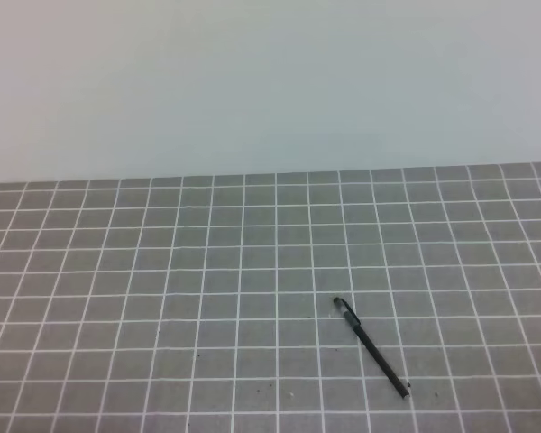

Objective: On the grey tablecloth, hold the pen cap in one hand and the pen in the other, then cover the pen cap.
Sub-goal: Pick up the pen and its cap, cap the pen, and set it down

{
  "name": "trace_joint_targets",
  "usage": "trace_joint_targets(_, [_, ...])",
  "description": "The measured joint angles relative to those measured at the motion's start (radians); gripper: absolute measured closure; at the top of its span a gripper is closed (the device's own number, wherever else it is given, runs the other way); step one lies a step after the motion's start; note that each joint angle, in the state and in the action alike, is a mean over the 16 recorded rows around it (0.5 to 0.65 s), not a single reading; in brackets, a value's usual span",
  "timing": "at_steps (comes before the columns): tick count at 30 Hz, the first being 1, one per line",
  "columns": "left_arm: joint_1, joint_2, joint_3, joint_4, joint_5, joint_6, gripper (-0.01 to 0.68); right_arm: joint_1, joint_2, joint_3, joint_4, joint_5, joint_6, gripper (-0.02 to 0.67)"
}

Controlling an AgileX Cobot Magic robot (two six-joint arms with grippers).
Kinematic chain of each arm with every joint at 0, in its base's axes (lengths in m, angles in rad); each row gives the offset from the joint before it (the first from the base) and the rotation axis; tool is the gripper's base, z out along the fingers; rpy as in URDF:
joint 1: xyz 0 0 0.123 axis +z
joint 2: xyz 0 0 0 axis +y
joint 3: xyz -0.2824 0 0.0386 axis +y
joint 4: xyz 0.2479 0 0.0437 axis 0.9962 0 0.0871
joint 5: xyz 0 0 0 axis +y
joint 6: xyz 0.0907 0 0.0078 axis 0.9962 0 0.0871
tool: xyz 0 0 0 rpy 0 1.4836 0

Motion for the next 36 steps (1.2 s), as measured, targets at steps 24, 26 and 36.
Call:
trace_joint_targets(24, [0.0, 0.0, 0.0, 0.0, 0.0, 0.0, 0.673, -0.269, -0.325, 0.0, -0.006, 0.117, -0.012, 0.641])
trace_joint_targets(26, [0.0, 0.0, 0.0, 0.001, 0.0, 0.0, 0.673, -0.332, -0.355, -0.001, -0.012, 0.161, -0.011, 0.641])
trace_joint_targets(36, [0.0, 0.0, 0.0, 0.003, 0.0, 0.0, 0.673, -0.51, -0.405, -0.004, -0.046, 0.347, -0.005, 0.641])
